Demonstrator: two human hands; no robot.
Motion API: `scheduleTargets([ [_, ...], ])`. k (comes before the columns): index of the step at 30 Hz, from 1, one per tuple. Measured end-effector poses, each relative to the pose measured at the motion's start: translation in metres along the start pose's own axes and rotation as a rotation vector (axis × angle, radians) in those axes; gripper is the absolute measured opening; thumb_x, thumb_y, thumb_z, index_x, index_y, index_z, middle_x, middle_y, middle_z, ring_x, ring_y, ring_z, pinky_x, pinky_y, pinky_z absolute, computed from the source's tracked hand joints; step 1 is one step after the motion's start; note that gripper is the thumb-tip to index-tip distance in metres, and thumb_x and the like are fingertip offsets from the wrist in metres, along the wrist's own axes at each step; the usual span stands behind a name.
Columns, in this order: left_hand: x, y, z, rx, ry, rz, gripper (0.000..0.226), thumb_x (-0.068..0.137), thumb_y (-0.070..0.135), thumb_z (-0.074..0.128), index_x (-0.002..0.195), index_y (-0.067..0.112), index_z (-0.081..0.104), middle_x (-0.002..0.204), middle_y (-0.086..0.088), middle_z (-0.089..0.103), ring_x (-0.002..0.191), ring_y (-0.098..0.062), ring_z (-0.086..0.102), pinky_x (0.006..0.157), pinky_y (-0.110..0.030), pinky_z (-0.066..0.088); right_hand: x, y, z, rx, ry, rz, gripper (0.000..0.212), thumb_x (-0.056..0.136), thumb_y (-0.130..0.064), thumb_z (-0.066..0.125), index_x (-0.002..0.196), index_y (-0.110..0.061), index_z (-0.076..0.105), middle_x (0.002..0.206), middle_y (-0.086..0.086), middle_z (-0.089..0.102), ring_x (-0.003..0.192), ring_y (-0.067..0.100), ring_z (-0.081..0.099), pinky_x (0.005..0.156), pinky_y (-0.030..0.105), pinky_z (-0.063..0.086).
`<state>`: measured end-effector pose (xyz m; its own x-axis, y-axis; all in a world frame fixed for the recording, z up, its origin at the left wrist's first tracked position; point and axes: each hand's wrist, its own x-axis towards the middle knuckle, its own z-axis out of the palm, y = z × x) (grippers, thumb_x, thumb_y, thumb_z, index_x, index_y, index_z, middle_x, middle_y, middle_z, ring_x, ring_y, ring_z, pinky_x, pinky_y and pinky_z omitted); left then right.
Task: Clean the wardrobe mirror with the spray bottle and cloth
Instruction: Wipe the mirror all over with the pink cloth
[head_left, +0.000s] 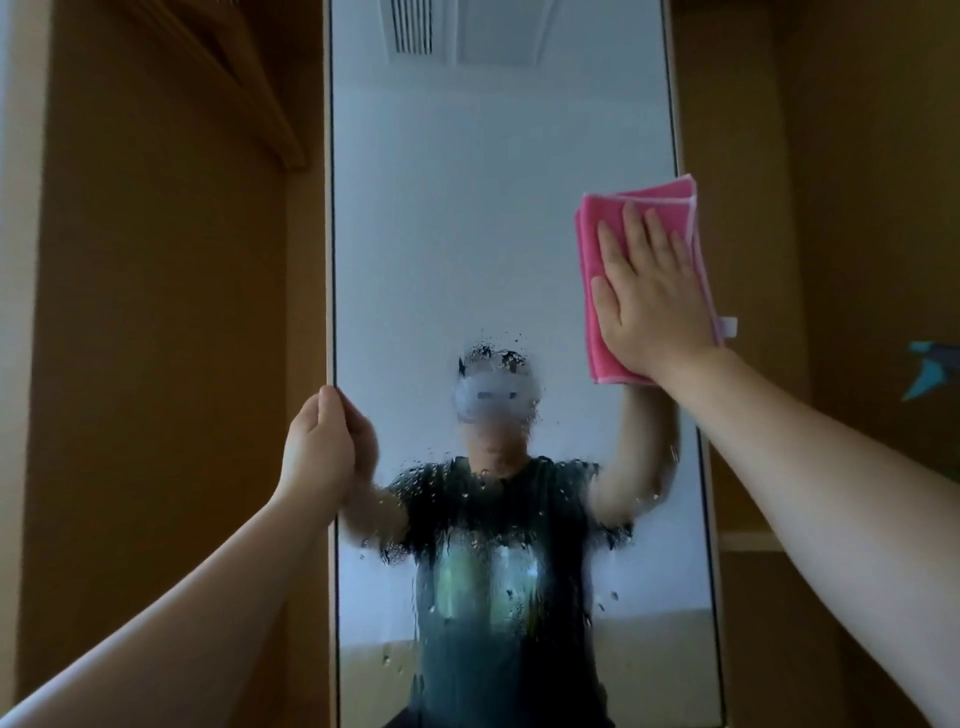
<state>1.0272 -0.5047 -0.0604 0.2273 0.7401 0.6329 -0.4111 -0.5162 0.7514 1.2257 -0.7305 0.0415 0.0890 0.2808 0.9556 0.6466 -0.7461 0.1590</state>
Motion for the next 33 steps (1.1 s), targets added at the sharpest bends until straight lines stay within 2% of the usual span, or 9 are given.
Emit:
scheduleTargets([
  [4,-0.010,0.001,0.003,0.122,0.023,0.129,0.033,0.101,0.021,0.026,0.074,0.011,0.041,0.040,0.002,0.051,0.035,-0.005,0.044,0.039,-0.015,0.040,-0.039,-0.006,0.009,0.006,-0.016,-0.032,0.060,0.102,-0.041,0.010,0.155,-0.012,0.009,0.161,0.016,0.007,0.149,0.033,0.006,0.121,0.049,0.006],
  [6,-0.009,-0.003,0.002,0.164,0.029,0.174,0.030,0.102,0.023,0.027,0.080,0.011,0.043,0.052,0.003,0.051,0.046,-0.004,0.049,0.050,-0.017,0.043,-0.065,-0.009,0.015,-0.016,-0.033,-0.083,0.060,0.102,-0.040,0.011,0.154,-0.010,0.011,0.160,0.017,0.008,0.148,0.034,0.006,0.121,0.050,0.008],
  [8,-0.006,-0.008,0.001,0.208,0.026,0.186,0.031,0.102,0.028,0.028,0.102,0.007,0.050,0.069,0.002,0.050,0.063,-0.011,0.050,0.067,-0.031,0.043,-0.088,-0.011,0.021,-0.032,-0.059,-0.160,0.060,0.102,-0.040,0.012,0.154,-0.010,0.010,0.161,0.017,0.006,0.149,0.034,0.004,0.120,0.052,0.010],
  [10,-0.005,-0.010,0.001,0.241,0.020,0.187,0.035,0.103,0.030,0.028,0.117,0.004,0.047,0.076,0.003,0.051,0.071,-0.015,0.051,0.073,-0.035,0.042,-0.102,-0.011,0.024,-0.040,-0.068,-0.223,0.060,0.102,-0.041,0.012,0.154,-0.010,0.011,0.160,0.017,0.007,0.149,0.033,0.004,0.119,0.053,0.012],
  [14,-0.007,-0.009,0.001,0.257,0.007,0.186,0.037,0.103,0.033,0.027,0.120,0.006,0.047,0.082,0.002,0.054,0.081,-0.022,0.055,0.082,-0.041,0.047,-0.103,-0.010,0.025,-0.038,-0.070,-0.240,0.060,0.102,-0.042,0.013,0.154,-0.011,0.014,0.161,0.015,0.009,0.149,0.032,0.004,0.120,0.052,0.009],
  [21,-0.008,-0.006,-0.001,0.245,-0.015,0.165,0.027,0.103,0.030,0.027,0.092,0.012,0.044,0.076,0.000,0.051,0.068,-0.011,0.050,0.068,-0.031,0.035,-0.089,-0.010,0.022,-0.042,-0.081,-0.241,0.060,0.101,-0.043,0.012,0.154,-0.015,0.010,0.161,0.013,0.008,0.149,0.031,0.004,0.120,0.051,0.007],
  [27,-0.007,-0.008,-0.002,0.256,-0.011,0.174,0.028,0.103,0.029,0.028,0.089,0.010,0.044,0.076,-0.003,0.052,0.069,-0.012,0.050,0.059,-0.029,0.036,-0.059,-0.014,0.011,-0.044,-0.088,-0.209,0.061,0.099,-0.042,0.015,0.154,-0.016,0.015,0.161,0.011,0.011,0.149,0.030,0.006,0.121,0.047,0.001],
  [33,-0.009,-0.006,-0.005,0.236,-0.040,0.162,0.028,0.103,0.030,0.028,0.088,0.012,0.043,0.074,-0.002,0.050,0.067,-0.014,0.049,0.062,-0.032,0.037,0.001,-0.016,-0.006,-0.031,-0.070,-0.124,0.061,0.100,-0.043,0.008,0.155,-0.019,0.005,0.162,0.009,0.001,0.150,0.028,-0.001,0.121,0.045,-0.004],
])
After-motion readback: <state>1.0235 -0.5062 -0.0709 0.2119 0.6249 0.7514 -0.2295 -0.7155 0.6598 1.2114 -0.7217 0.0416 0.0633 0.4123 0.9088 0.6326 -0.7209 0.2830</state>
